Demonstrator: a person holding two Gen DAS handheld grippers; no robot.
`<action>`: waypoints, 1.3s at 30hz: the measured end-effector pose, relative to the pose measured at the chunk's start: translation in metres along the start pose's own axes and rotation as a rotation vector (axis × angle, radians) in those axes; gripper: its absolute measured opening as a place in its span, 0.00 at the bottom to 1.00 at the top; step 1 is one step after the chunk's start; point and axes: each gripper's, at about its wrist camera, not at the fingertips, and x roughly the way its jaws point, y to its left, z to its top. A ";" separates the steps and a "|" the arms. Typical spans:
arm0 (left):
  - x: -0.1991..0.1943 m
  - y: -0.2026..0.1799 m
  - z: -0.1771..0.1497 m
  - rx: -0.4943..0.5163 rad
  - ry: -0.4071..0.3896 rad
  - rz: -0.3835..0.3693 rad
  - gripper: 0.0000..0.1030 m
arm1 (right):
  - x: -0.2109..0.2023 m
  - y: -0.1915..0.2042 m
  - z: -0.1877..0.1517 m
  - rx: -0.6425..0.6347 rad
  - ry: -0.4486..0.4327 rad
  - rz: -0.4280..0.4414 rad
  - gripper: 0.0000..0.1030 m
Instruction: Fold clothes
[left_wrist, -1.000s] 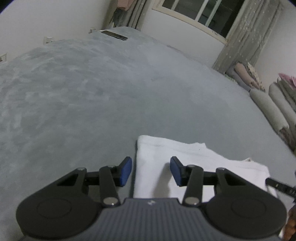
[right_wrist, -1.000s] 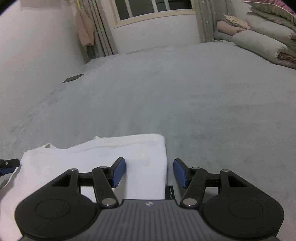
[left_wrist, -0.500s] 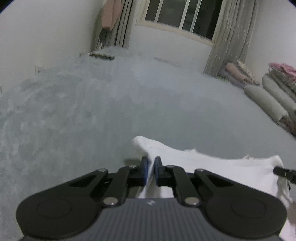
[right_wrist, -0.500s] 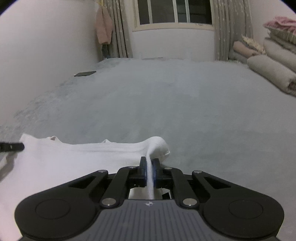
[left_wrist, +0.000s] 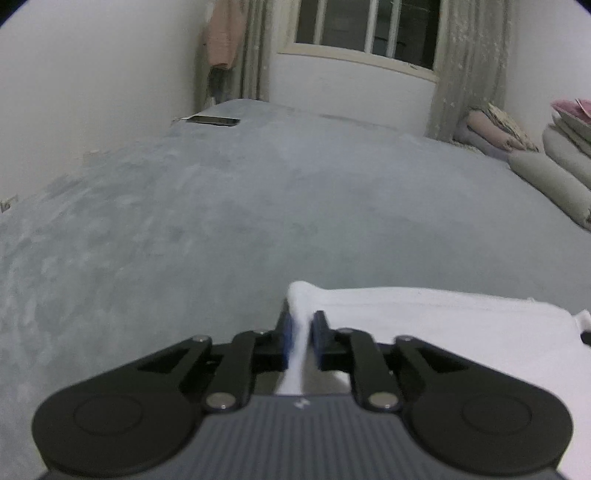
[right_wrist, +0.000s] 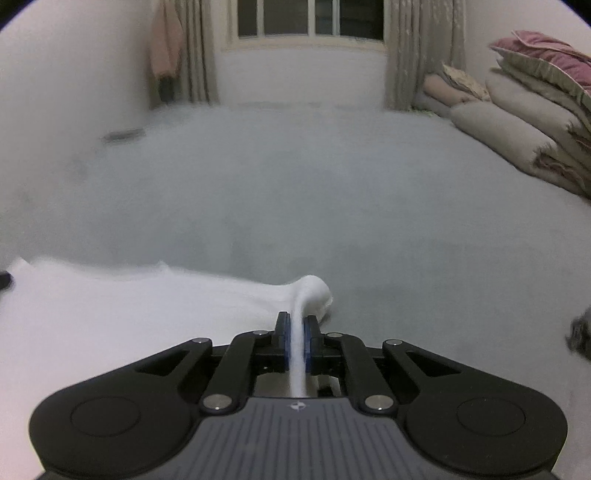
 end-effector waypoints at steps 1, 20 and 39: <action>0.001 -0.001 0.000 0.004 -0.001 0.009 0.16 | -0.002 0.002 0.001 -0.008 -0.010 -0.006 0.09; -0.071 -0.084 -0.075 0.255 0.043 -0.068 0.36 | -0.056 0.076 -0.027 -0.135 0.038 0.165 0.39; -0.106 -0.079 -0.080 0.231 0.061 -0.025 0.54 | -0.124 0.093 -0.065 -0.148 0.029 0.158 0.47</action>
